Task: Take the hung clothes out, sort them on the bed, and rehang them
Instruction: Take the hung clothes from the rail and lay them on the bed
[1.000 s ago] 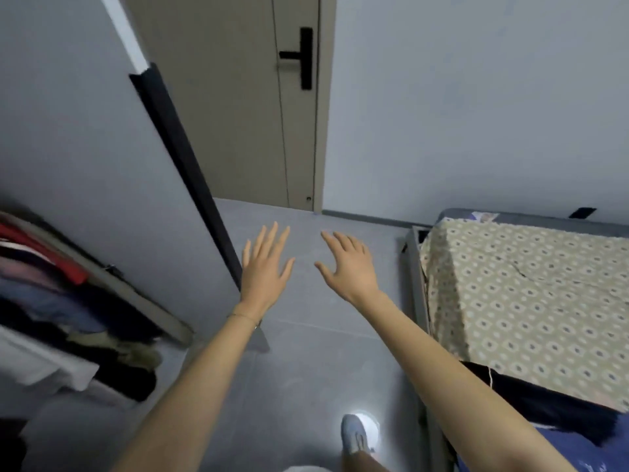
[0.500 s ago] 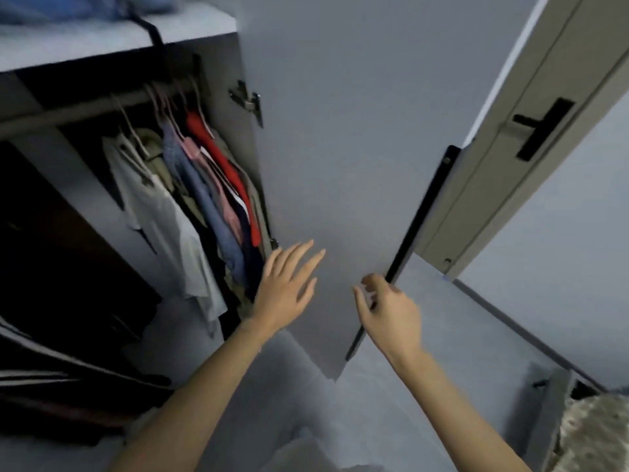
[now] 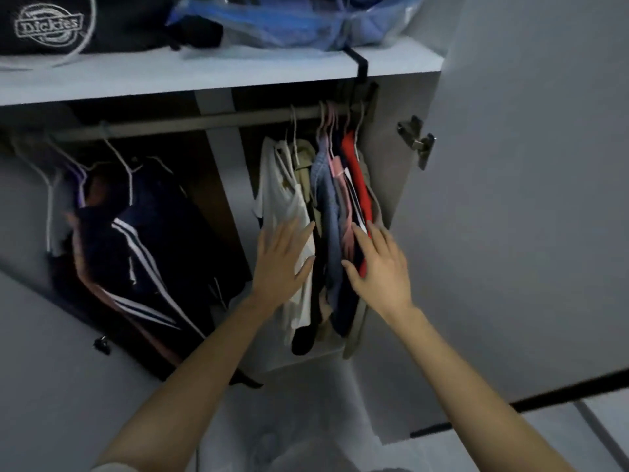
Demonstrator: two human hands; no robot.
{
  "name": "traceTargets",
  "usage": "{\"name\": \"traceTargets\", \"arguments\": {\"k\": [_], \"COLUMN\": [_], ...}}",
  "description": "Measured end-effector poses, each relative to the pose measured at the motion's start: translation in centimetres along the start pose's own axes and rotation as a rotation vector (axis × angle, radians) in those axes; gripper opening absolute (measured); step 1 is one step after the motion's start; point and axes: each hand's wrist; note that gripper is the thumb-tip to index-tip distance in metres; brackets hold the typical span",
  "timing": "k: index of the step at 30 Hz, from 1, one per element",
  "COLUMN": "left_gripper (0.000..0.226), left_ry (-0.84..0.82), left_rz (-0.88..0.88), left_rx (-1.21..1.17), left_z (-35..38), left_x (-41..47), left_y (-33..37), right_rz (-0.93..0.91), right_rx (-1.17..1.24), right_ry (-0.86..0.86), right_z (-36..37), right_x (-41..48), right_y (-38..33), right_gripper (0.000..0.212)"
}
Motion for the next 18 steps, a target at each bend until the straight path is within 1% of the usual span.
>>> {"name": "traceTargets", "arguments": {"k": [3, 7, 10, 13, 18], "left_gripper": [0.061, 0.064, 0.066, 0.068, 0.067], "left_ry": [-0.001, 0.012, -0.029, -0.086, -0.096], "left_rz": [-0.035, -0.097, -0.098, -0.095, -0.041], "left_rx": [0.024, 0.053, 0.045, 0.046, -0.012], "left_z": [-0.4, 0.0, 0.4, 0.7, 1.2], "left_x": [2.1, 5.4, 8.2, 10.8, 14.7], "left_y": [-3.2, -7.2, -9.3, -10.9, -13.2], "right_rz": [-0.053, -0.049, -0.044, -0.013, 0.102], "right_rx": [-0.004, 0.013, 0.043, 0.066, 0.106], "right_ry": [0.008, 0.02, 0.018, -0.007, -0.083], "right_z": [1.8, 4.3, 6.2, 7.5, 9.3], "right_x": [3.7, 8.4, 11.6, 14.1, 17.6], "right_y": [-0.4, -1.2, -1.8, -2.7, -4.1], "right_gripper": [0.07, 0.069, 0.067, 0.063, 0.057]}}
Point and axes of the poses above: each hand's wrist, its own x-axis towards the middle knuckle, its own z-axis out of the palm, y = z × x, and after that the axes turned 11 degrees about -z, right-handed
